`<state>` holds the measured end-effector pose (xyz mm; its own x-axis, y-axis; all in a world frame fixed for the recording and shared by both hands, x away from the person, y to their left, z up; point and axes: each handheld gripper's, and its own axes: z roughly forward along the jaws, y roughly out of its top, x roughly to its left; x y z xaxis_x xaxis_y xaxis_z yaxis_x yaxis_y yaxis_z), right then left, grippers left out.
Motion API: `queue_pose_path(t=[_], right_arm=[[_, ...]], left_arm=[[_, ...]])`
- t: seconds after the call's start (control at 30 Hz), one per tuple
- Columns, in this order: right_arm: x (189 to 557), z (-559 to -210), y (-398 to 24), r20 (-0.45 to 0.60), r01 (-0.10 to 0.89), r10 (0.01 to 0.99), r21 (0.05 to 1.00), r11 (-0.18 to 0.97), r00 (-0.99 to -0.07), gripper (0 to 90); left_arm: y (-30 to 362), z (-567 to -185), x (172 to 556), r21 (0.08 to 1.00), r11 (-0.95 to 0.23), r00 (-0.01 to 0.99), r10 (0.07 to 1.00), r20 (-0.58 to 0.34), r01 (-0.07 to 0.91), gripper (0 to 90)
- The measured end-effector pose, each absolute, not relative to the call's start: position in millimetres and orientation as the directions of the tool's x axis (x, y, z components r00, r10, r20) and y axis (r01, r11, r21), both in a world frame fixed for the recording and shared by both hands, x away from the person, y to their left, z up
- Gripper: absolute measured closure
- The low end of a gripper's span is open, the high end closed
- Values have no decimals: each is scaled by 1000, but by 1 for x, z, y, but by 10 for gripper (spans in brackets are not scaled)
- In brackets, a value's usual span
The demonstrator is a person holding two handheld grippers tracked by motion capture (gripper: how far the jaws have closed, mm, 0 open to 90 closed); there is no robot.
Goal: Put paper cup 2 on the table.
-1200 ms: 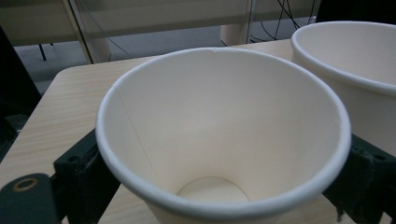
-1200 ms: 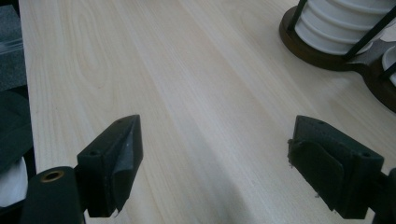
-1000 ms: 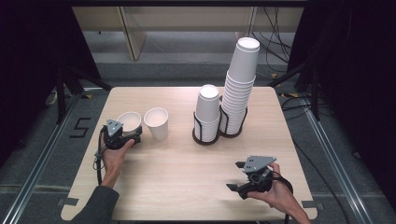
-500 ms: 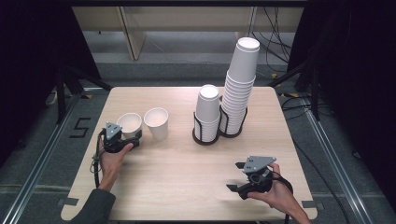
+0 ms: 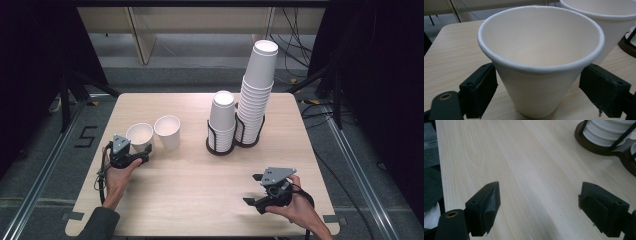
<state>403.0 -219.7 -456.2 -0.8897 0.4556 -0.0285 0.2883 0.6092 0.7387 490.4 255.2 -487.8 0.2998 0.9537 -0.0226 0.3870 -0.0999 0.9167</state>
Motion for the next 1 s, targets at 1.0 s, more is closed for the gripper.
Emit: queue_pose_path(t=[1.0], right_arm=[[400, -456, -226, 17, 318, 475, 763, 562, -880, 181]], left_arm=[[236, -466, 409, 926, -87, 377, 924, -62, 368, 147]])
